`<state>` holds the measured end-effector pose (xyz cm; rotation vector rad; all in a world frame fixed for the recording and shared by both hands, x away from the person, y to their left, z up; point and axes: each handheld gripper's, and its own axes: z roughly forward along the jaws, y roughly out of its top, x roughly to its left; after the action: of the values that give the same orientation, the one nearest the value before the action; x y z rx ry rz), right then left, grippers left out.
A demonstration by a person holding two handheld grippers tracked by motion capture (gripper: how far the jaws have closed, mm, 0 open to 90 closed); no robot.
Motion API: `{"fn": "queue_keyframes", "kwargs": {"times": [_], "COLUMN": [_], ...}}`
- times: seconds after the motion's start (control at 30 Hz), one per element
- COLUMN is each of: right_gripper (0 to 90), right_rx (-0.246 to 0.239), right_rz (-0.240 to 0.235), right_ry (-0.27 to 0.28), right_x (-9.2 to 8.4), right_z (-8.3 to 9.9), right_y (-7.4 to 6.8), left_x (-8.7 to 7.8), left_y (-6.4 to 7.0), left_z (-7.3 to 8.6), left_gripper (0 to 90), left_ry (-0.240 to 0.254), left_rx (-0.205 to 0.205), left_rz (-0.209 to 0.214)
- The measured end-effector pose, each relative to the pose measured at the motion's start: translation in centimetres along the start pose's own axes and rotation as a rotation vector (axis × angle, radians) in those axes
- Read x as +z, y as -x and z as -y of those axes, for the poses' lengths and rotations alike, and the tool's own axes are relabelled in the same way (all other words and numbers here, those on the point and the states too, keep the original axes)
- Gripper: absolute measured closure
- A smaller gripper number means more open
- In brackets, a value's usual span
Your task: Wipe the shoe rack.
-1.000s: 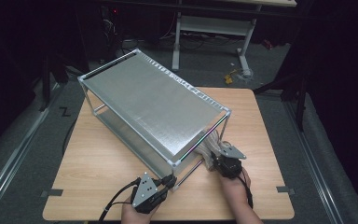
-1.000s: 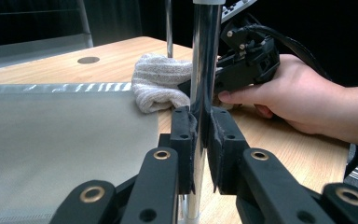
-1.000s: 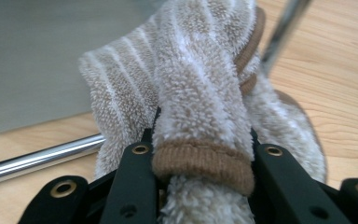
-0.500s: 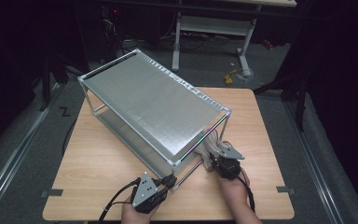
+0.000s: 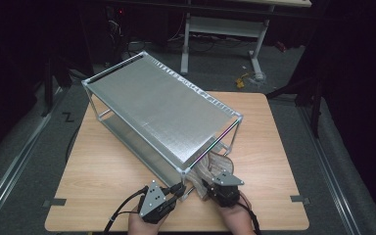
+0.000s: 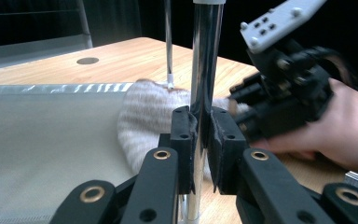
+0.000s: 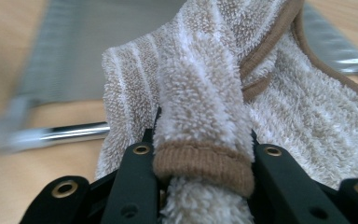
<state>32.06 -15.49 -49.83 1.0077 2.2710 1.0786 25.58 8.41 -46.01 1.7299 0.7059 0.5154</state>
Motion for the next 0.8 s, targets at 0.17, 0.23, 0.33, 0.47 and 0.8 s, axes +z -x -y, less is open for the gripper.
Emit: {"fn": "queue_keyframes", "kwargs": {"times": [0.17,0.23,0.33,0.47,0.8], "right_gripper": [71.7,71.8,71.7,71.7,71.9], "right_rx": [-0.043,-0.052,-0.063,-0.064,0.038], "right_rz": [-0.065,-0.083,-0.091,-0.08,0.005], "right_ry": [0.005,0.006,0.009,0.027,0.118], "right_x": [-0.4,-0.5,-0.7,-1.0,-3.5], "right_z": [0.1,0.2,0.2,0.3,0.2], "right_y": [-2.2,-2.8,-3.5,-3.1,0.0], "left_x": [0.1,0.1,0.1,0.0,0.0], "left_y": [0.0,0.0,0.0,0.0,0.0], "left_z": [0.0,0.0,0.0,0.0,0.0], "left_gripper": [80.9,80.9,80.9,80.9,80.9], "left_ry": [0.001,0.001,0.001,0.001,0.001], "left_rx": [-0.002,-0.003,-0.003,-0.002,-0.004], "left_rz": [0.001,0.001,0.002,0.002,0.002]}}
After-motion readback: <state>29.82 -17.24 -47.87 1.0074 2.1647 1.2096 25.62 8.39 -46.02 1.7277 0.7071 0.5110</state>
